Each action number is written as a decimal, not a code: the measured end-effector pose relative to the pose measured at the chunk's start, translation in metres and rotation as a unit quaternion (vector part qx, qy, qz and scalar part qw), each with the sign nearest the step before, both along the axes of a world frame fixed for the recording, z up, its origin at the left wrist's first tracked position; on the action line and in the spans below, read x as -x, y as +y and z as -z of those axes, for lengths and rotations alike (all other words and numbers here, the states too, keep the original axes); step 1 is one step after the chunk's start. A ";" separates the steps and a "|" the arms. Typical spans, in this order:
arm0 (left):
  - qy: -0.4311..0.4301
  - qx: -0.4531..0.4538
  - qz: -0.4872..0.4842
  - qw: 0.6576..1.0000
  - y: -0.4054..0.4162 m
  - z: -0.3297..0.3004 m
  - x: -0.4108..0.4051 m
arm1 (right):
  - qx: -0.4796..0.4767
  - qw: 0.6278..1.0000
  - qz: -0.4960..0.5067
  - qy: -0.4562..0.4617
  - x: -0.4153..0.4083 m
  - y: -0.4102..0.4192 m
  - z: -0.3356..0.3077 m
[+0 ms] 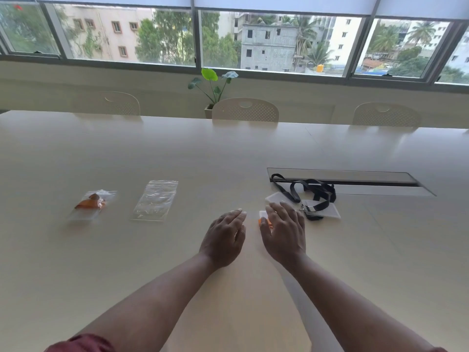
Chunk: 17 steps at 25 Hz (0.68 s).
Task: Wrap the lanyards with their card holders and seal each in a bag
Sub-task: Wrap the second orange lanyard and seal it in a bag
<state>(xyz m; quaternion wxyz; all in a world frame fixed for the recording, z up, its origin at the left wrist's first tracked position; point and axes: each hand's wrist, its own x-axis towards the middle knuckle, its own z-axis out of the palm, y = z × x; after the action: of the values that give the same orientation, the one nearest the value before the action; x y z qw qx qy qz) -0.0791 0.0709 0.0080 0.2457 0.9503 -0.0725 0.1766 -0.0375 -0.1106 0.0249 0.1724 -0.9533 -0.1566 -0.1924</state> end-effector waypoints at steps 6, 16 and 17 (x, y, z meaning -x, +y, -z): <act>-0.005 -0.056 -0.080 0.995 0.090 -0.003 0.034 | -0.052 0.993 -0.101 0.012 0.014 0.081 -0.001; 0.079 0.048 -0.260 0.961 0.207 0.002 0.052 | -0.065 0.969 -0.207 0.121 0.001 0.211 0.012; 0.090 0.064 -0.272 0.956 0.208 0.004 0.048 | -0.057 0.970 -0.206 0.119 -0.004 0.217 0.013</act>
<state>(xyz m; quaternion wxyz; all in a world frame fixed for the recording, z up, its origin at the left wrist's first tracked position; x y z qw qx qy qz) -0.1271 0.2784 0.0043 0.2541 0.9284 0.2229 0.1545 -0.0335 0.1069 0.0124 0.2796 -0.9052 -0.3167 -0.0466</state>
